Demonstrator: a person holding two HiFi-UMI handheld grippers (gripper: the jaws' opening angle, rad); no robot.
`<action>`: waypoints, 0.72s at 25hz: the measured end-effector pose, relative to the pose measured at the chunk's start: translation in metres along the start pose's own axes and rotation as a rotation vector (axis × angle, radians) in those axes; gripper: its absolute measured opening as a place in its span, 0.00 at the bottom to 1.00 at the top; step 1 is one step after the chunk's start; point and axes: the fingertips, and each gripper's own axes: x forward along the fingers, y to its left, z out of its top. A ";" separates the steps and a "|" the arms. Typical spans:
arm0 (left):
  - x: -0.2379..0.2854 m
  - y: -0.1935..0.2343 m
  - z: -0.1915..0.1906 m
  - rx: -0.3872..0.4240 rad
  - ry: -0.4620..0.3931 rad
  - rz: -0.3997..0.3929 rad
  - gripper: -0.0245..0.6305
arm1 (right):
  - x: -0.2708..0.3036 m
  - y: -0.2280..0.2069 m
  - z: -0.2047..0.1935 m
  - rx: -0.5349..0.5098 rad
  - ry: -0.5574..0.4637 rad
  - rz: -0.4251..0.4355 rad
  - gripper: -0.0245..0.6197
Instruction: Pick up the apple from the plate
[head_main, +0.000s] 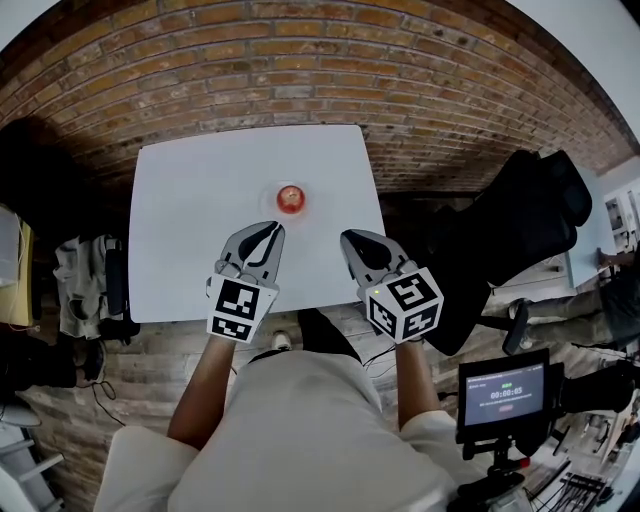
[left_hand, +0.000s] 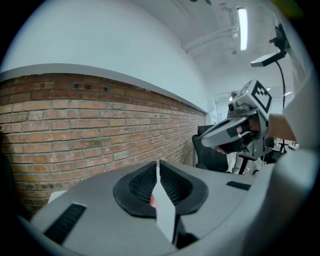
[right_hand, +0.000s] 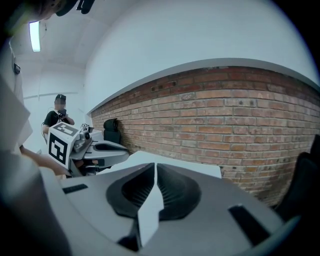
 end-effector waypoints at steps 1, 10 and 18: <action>0.005 0.000 -0.001 0.001 0.004 -0.003 0.05 | 0.001 -0.004 -0.001 0.005 0.002 0.000 0.05; 0.033 0.011 -0.019 -0.013 0.041 -0.008 0.05 | 0.018 -0.022 -0.009 0.037 0.027 0.001 0.05; 0.060 0.024 -0.038 -0.029 0.095 0.001 0.05 | 0.036 -0.040 -0.019 0.071 0.054 0.002 0.05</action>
